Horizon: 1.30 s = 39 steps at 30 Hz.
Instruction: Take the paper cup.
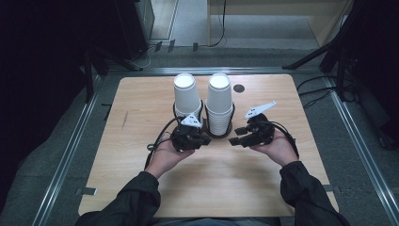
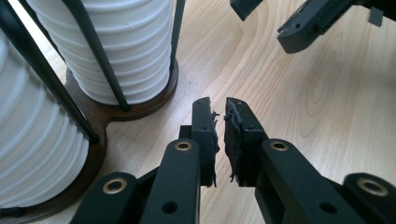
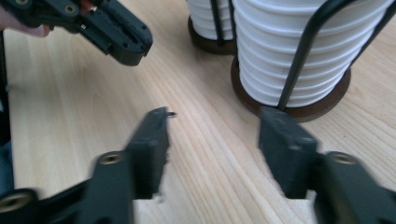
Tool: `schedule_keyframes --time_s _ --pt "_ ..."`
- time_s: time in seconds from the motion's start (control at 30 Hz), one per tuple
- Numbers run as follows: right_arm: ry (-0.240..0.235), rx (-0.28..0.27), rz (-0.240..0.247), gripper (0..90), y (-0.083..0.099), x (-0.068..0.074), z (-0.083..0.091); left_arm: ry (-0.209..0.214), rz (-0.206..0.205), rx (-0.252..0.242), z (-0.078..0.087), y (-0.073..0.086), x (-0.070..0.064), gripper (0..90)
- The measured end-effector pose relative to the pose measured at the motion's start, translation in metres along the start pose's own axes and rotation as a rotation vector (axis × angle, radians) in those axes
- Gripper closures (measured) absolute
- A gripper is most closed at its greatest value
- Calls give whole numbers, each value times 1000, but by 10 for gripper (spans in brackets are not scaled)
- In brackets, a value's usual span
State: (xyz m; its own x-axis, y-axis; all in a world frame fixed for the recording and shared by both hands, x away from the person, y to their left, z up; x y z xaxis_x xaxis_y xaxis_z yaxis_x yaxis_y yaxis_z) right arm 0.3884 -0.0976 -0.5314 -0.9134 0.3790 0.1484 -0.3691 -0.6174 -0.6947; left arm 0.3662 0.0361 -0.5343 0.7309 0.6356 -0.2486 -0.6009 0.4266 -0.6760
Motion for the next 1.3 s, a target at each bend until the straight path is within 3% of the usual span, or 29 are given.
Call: schedule_keyframes --time_s 0.17,0.2,0.27,0.4,0.53,0.7,1.0,1.07,1.1,1.2,1.3 --pt "19 -21 26 447 -16 0 7 -16 -3 -9 8 -5 2 855" --pt "37 -13 57 430 -19 0 10 -20 5 -15 9 -7 3 871" --pt "40 3 64 400 -22 -2 12 -19 6 -26 12 -15 3 878" --pt "40 8 65 380 -31 -5 18 -15 25 -45 12 -28 2 885" --pt "38 -6 46 380 -39 -9 22 -44 25 -37 11 -37 4 885" --pt "49 5 36 356 -48 -13 28 -22 53 -56 11 -45 4 893" --pt "82 -19 53 307 -71 -23 42 -55 50 -83 4 -57 7 890" --pt "92 -34 52 299 -79 -27 45 -69 57 -89 3 -60 9 892" --pt "97 -39 60 302 -85 -30 47 -102 42 -86 1 -61 12 892" --pt "113 -43 88 306 -91 -32 49 -122 24 -80 0 -60 14 891" --pt "114 -48 84 290 -100 -35 50 -123 41 -91 -1 -61 16 892"
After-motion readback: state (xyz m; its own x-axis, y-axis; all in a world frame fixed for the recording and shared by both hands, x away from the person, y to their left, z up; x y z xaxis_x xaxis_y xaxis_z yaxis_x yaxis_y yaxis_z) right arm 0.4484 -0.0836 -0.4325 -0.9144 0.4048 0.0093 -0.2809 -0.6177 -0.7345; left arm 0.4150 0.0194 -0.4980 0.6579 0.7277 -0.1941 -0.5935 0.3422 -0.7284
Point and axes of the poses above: each handheld gripper's, and its own axes: z roughly backward along the jaws, y roughly out of its underside, x roughly to its left, the point moved 10 cm from there along -z, roughly forward along the jaws, and after that the axes turned 8 degrees about z, right-handed, at the moved point
